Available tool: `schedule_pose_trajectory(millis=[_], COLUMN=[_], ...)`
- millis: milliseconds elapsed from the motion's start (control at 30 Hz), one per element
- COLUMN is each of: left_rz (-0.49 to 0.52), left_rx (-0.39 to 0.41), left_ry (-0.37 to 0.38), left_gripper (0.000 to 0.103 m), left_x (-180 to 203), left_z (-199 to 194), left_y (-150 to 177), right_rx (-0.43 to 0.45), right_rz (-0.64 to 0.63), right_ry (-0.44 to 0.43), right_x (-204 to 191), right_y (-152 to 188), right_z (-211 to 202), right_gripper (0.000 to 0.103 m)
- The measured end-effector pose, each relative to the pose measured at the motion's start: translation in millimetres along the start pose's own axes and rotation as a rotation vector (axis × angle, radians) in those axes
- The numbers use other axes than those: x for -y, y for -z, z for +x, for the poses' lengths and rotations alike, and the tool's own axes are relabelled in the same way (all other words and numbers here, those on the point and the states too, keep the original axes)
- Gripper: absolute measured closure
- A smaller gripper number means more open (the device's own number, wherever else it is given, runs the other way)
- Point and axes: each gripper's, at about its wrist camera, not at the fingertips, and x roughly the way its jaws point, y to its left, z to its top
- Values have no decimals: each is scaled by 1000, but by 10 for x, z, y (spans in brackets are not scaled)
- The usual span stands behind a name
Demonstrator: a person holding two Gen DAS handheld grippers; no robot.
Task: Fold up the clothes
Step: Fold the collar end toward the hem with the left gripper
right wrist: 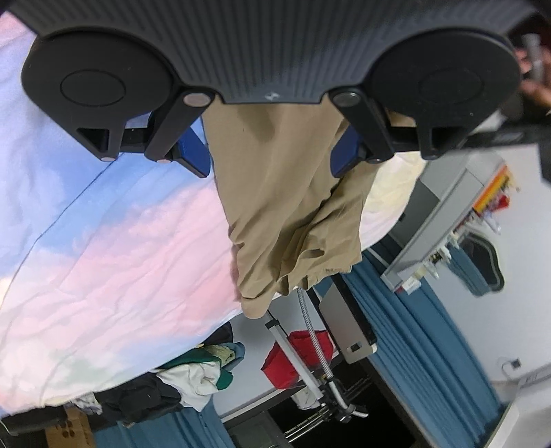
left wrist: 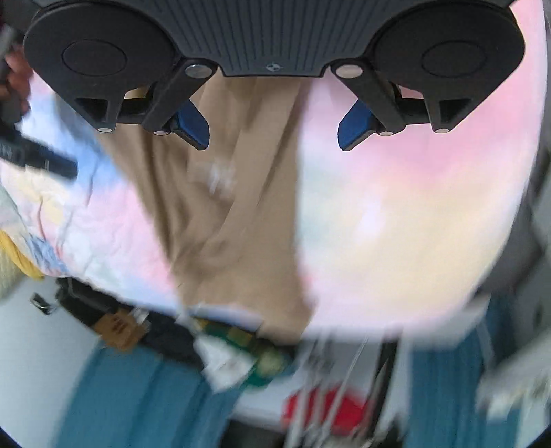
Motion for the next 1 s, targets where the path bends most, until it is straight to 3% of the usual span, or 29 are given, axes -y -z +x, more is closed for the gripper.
schedule_pose_trajectory(millis=[100,267,433,533,667,733,767,800,900,1000], left_rz=[-50,-137,-29,61,195,258,280,305,394,379], left_rx=[-116,-196,-290,-355,-394,-397,-396,-391,-353,-323], left_ry=[-28,10,32,56,-51,-105,-124,-143,-168,-145], left_gripper=[25,25,25,25,47,72,92,97,98,99], left_x=[-308,-679,-534,-365,-67,96,185,277,621,1005], left_z=[-116,-281,-236,-216,-201,-218,-246,-281,-441,-607], left_y=[282,428,497,562,613,631,627,621,581,494], right_rx=[-10,12,19,-24,-90,-114,-125,-136,-127,-114], right_rz=[-40,-81,-65,-50,-74,-59,-54,-49,-31,-14], right_ry=[10,12,23,49,100,114,124,134,120,111], right_x=[-124,-338,-377,-308,-258,-216,-195,-174,-123,-98], right_y=[29,76,190,287,403,424,432,439,452,448], right_z=[-79,-340,-608,-680,-590,-503,-479,-459,-521,-559], right_gripper=[23,23,23,23,23,24,24,24,24,24])
